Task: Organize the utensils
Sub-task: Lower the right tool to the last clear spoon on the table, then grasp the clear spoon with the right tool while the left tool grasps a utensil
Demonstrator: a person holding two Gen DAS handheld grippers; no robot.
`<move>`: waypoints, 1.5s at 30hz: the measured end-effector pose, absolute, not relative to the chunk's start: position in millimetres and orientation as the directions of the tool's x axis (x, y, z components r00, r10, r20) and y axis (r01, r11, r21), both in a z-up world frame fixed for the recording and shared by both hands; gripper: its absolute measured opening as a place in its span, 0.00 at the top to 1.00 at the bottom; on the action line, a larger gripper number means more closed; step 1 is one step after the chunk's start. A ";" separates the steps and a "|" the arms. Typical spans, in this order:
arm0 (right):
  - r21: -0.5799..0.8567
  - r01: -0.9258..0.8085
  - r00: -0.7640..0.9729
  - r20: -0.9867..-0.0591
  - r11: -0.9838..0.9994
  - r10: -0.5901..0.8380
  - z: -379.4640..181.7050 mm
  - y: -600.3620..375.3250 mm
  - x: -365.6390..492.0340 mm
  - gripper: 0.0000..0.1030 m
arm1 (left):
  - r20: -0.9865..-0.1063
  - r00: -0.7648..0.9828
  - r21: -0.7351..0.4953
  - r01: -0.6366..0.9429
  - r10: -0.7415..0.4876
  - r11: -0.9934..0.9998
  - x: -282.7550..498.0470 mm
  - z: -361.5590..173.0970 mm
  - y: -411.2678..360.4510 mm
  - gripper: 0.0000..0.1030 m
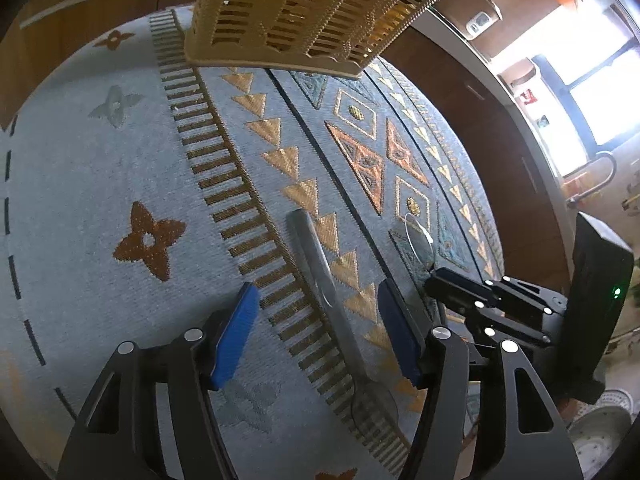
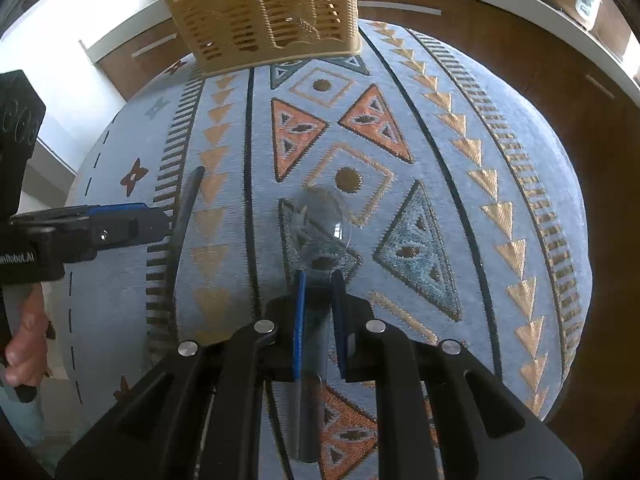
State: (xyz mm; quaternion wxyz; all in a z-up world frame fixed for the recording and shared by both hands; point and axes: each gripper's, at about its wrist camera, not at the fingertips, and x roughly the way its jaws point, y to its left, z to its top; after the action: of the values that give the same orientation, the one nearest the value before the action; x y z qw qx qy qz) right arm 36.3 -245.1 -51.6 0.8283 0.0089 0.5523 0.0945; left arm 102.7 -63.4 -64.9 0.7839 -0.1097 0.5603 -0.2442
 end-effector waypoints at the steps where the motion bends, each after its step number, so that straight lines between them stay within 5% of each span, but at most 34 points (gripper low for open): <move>1: 0.121 -0.148 0.371 -0.913 0.982 0.168 -51.3 -244.7 36.1 0.90 | -0.830 0.259 -0.430 0.265 -0.493 0.863 101.5 -64.8 -67.1 0.39; 8: 0.068 -0.157 0.357 -0.926 0.985 0.121 -51.1 -249.6 37.7 0.90 | -0.880 0.301 -0.236 0.391 -0.366 0.890 79.5 -63.0 -99.5 0.48; 16: 0.099 -0.164 0.321 -0.935 0.981 0.148 -50.3 -255.5 41.5 0.89 | -0.899 0.295 -0.177 0.436 -0.325 0.883 75.9 -62.0 -112.7 0.41; 18: 0.092 -0.170 0.317 -0.938 0.981 0.143 -50.2 -253.9 42.0 0.89 | -0.900 0.327 -0.126 0.440 -0.289 0.889 75.4 -61.8 -112.6 0.53; 19: 0.099 -0.170 0.313 -0.938 0.980 0.149 -50.7 -254.0 44.4 0.89 | -0.900 0.342 -0.100 0.441 -0.270 0.892 77.1 -62.5 -113.9 0.78; 20: 0.109 -0.170 0.308 -0.938 0.979 0.158 -50.7 -254.5 44.8 0.89 | -0.900 0.348 -0.092 0.438 -0.263 0.894 77.9 -62.1 -111.4 0.85; 25: 0.154 -0.144 0.291 -0.938 0.977 0.191 -50.7 -259.5 49.2 0.89 | -0.887 0.289 -0.216 0.432 -0.361 0.876 85.0 -62.3 -83.2 1.00; 32: 0.143 -0.130 0.275 -0.945 0.981 0.174 -49.3 -258.6 50.8 0.89 | -0.888 0.245 -0.258 0.437 -0.389 0.862 90.9 -62.6 -68.0 0.96; 33: 0.139 -0.132 0.273 -0.947 0.981 0.171 -49.6 -256.5 52.2 0.89 | -0.882 0.242 -0.276 0.430 -0.404 0.859 91.8 -61.8 -66.7 0.90; 35: 0.139 -0.135 0.264 -0.949 0.981 0.171 -49.7 -254.9 53.8 0.89 | -0.866 0.232 -0.330 0.399 -0.442 0.856 93.5 -59.0 -65.7 0.54; 41: 0.163 -0.138 0.194 -0.963 0.977 0.189 -50.8 -257.2 67.3 0.89 | -0.919 0.254 -0.175 0.426 -0.303 0.888 91.5 -59.2 -98.0 0.46; 45: 0.196 -0.131 0.134 -0.968 0.972 0.213 -51.2 -259.6 80.2 0.88 | -0.956 0.254 -0.007 0.490 -0.150 0.872 87.6 -60.2 -122.4 0.53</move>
State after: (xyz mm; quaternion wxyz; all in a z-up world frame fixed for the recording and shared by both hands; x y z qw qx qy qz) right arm 80.2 -259.6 -51.2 0.7523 0.0318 0.6481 0.1142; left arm 87.6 -122.4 -60.2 0.7778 0.1479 0.5752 -0.2059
